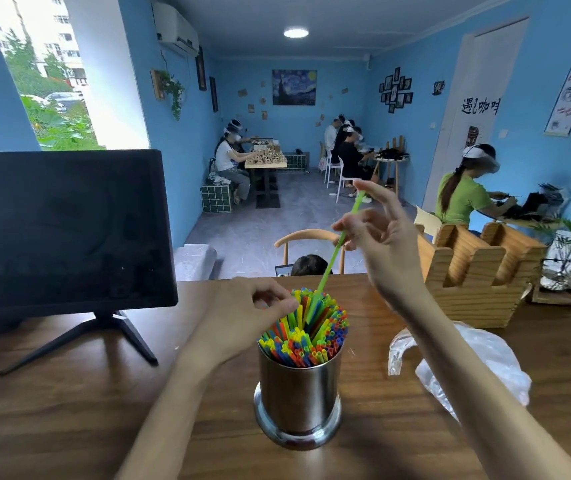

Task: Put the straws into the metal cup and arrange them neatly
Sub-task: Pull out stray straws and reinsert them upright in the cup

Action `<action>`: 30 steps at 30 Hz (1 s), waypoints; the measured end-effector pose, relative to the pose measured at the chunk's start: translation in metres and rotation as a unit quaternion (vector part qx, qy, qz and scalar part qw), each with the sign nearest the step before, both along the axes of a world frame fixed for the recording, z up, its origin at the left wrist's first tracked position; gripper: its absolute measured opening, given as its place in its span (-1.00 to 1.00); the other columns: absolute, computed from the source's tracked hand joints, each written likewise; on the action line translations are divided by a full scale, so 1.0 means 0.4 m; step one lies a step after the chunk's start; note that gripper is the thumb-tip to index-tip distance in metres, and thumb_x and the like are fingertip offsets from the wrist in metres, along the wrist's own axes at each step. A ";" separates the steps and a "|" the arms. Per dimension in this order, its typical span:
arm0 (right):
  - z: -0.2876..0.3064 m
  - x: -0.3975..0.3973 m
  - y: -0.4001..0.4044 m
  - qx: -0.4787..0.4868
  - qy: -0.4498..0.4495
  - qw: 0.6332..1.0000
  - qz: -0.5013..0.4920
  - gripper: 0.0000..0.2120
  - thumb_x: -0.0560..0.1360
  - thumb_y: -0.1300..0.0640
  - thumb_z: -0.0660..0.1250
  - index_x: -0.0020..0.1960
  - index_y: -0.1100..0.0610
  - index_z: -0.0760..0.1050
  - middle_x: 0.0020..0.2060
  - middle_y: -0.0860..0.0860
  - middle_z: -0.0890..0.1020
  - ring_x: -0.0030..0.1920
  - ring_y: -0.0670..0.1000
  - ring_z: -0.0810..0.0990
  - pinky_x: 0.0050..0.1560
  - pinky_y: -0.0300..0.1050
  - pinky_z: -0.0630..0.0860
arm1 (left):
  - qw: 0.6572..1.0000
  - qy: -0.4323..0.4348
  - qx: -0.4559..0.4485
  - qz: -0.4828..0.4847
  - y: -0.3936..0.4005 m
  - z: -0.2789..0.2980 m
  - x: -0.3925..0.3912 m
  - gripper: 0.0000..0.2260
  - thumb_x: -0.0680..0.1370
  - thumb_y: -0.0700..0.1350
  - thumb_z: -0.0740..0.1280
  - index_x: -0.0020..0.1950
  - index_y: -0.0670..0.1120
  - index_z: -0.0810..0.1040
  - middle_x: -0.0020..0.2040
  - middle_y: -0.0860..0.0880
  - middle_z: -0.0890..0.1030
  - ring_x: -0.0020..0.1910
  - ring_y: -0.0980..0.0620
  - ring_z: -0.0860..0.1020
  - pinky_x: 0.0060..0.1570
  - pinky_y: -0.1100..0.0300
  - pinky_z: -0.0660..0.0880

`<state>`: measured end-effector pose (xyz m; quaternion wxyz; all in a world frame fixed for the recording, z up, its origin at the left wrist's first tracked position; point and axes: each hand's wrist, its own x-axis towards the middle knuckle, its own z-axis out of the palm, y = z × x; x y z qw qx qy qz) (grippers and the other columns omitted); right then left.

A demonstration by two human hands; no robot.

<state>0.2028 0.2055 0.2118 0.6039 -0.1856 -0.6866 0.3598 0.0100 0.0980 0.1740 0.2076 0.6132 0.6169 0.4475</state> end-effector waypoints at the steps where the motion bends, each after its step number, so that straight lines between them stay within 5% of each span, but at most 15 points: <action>1: -0.014 -0.008 -0.005 0.011 -0.026 1.000 -0.007 -0.59 0.60 0.27 0.35 0.34 -0.08 0.38 -0.22 0.06 0.69 -0.22 0.10 0.68 -0.24 -0.10 0.60 | 1.000 0.009 -0.002 -0.018 0.001 -0.005 0.002 -0.94 0.51 0.03 0.52 -0.14 0.08 0.71 -0.31 0.13 0.66 -0.27 0.12 0.62 -0.14 0.10 0.59; 3: -0.045 -0.023 -0.013 0.028 -0.075 0.997 -0.019 -0.59 0.57 0.26 0.40 0.29 -0.11 0.40 -0.20 0.02 0.69 -0.23 0.06 0.68 -0.24 -0.14 0.59 | 0.999 0.019 0.000 -0.039 0.003 -0.012 0.009 -0.94 0.50 0.07 0.52 -0.12 0.13 0.70 -0.22 0.09 0.68 -0.18 -0.03 0.65 -0.05 -0.09 0.61; 8: -0.138 -0.044 -0.006 0.084 -0.259 0.959 -0.082 -0.93 0.51 0.08 0.49 -0.03 0.05 0.68 -0.06 -0.08 0.65 -0.01 -0.09 0.60 -0.02 -0.08 0.54 | 0.996 0.046 0.074 -0.008 0.012 -0.018 0.020 -0.78 0.47 0.01 0.55 0.05 0.22 0.63 -0.08 0.10 0.58 -0.15 0.15 0.49 -0.15 0.40 0.39; 12: -0.163 -0.033 0.008 0.041 -0.361 0.926 -0.096 -0.92 0.45 -0.04 0.53 -0.19 -0.10 0.66 -0.07 -0.14 0.64 0.08 -0.06 0.54 0.10 0.04 0.51 | 0.992 0.052 0.116 0.000 0.019 -0.022 0.016 -0.81 0.48 0.04 0.53 0.04 0.23 0.61 -0.08 0.13 0.57 -0.08 0.16 0.51 -0.10 0.40 0.39; 16: -0.148 -0.014 0.007 0.015 -0.350 0.935 -0.058 -0.86 0.51 -0.05 0.49 0.01 -0.04 0.72 -0.01 -0.16 0.63 0.04 -0.16 0.57 0.05 -0.12 0.53 | 0.991 0.103 0.073 -0.037 0.038 -0.036 0.008 -0.73 0.53 0.12 0.46 0.21 0.31 0.55 0.14 0.25 0.57 0.25 0.18 0.49 0.24 0.06 0.48; 21: -0.148 -0.001 0.024 -0.009 -0.397 0.913 -0.097 -0.66 0.58 -0.12 0.37 0.31 -0.03 0.58 0.13 -0.13 0.61 0.04 -0.15 0.58 -0.06 -0.33 0.45 | 0.989 0.140 0.016 -0.047 0.041 -0.052 0.016 -0.53 0.58 0.11 0.40 0.46 0.33 0.37 0.42 0.28 0.44 0.41 0.24 0.38 0.41 0.11 0.38; 25: -0.159 0.006 0.034 -0.048 -0.428 0.900 -0.071 -0.76 0.53 -0.08 0.45 0.14 -0.01 0.69 -0.08 -0.19 0.66 -0.13 -0.24 0.60 -0.18 -0.38 0.47 | 0.981 0.193 0.004 -0.010 0.054 -0.066 0.013 -0.67 0.60 0.14 0.35 0.37 0.26 0.53 0.31 0.23 0.57 0.29 0.21 0.48 0.30 0.07 0.48; 30: -0.156 0.007 0.033 -0.041 -0.411 0.908 -0.068 -0.88 0.50 -0.01 0.50 -0.01 -0.02 0.74 -0.16 -0.17 0.70 -0.13 -0.19 0.65 -0.11 -0.26 0.60 | 0.974 0.218 0.027 0.049 0.060 -0.060 0.013 -0.82 0.58 0.10 0.41 0.16 0.22 0.68 0.18 0.19 0.65 0.18 0.18 0.52 0.20 0.14 0.49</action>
